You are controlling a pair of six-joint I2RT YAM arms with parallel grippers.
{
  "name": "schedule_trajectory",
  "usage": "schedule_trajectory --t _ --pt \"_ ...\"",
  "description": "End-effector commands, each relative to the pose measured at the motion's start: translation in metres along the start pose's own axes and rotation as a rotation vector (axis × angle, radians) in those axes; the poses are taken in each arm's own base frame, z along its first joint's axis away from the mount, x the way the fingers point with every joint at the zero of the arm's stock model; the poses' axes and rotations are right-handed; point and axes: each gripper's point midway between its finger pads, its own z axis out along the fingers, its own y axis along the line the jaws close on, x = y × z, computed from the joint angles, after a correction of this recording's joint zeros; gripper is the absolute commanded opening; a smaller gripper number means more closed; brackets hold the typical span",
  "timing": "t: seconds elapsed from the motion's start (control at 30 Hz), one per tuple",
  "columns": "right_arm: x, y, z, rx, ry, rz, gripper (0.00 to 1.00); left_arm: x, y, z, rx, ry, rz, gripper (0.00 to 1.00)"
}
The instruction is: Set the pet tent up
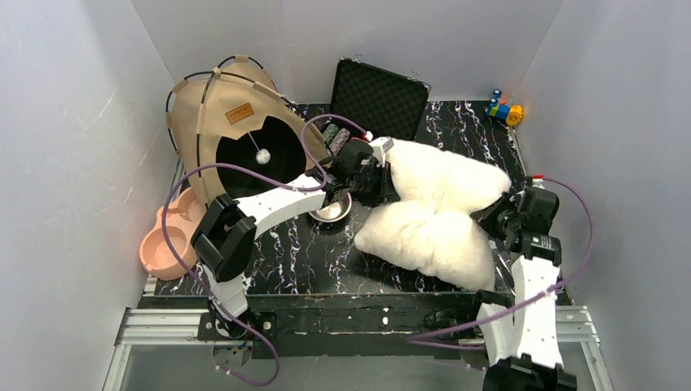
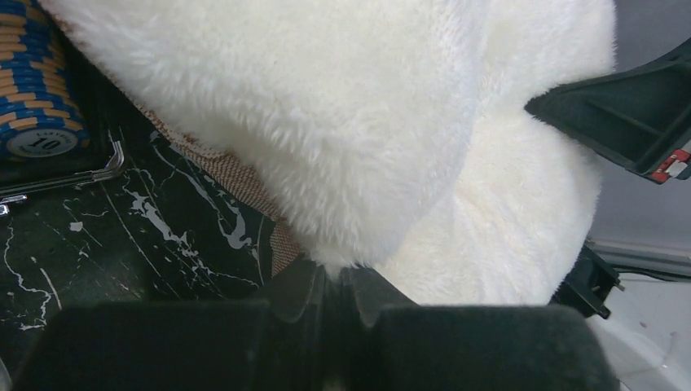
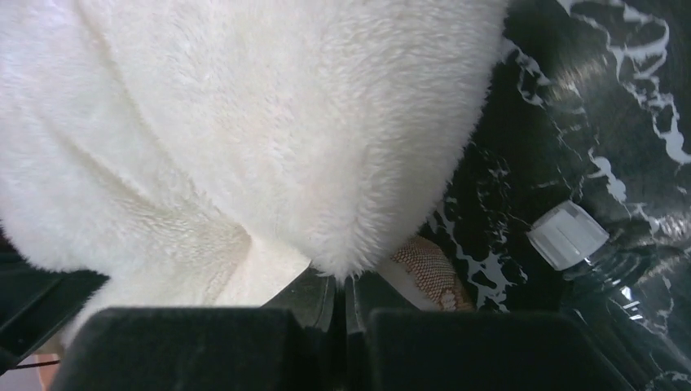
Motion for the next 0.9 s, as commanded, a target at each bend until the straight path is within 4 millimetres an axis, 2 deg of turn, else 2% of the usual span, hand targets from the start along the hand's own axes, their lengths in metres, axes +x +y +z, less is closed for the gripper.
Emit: schedule_trajectory --t 0.0,0.1,0.17,0.27,0.37,0.5,0.63,0.73,0.87 --pt "-0.046 0.079 -0.057 -0.319 -0.211 -0.129 0.01 -0.052 -0.070 -0.059 0.116 -0.176 0.145 0.00" --pt "-0.048 0.110 -0.084 -0.473 -0.247 -0.171 0.01 -0.046 -0.055 -0.085 0.005 -0.203 0.168 0.00" --pt "-0.045 0.127 -0.096 -0.574 -0.245 -0.193 0.01 -0.037 -0.037 -0.104 -0.090 -0.220 0.187 0.00" --pt "-0.037 0.144 -0.103 -0.670 -0.229 -0.214 0.01 -0.025 -0.016 -0.138 -0.194 -0.270 0.209 0.00" --pt "-0.019 0.167 -0.101 -0.742 -0.187 -0.267 0.01 -0.007 0.006 -0.157 -0.282 -0.270 0.213 0.00" --pt "0.019 0.212 -0.100 -0.838 -0.090 -0.376 0.01 0.017 0.035 -0.182 -0.413 -0.256 0.167 0.00" --pt "0.050 0.256 -0.101 -0.900 -0.053 -0.484 0.01 0.027 0.057 -0.212 -0.513 -0.343 0.109 0.00" --pt "0.075 0.288 -0.101 -0.942 -0.011 -0.551 0.01 0.043 0.074 -0.233 -0.578 -0.375 0.066 0.00" --pt "0.106 0.328 -0.107 -1.028 0.020 -0.618 0.01 0.063 0.084 -0.255 -0.593 -0.411 0.038 0.00"
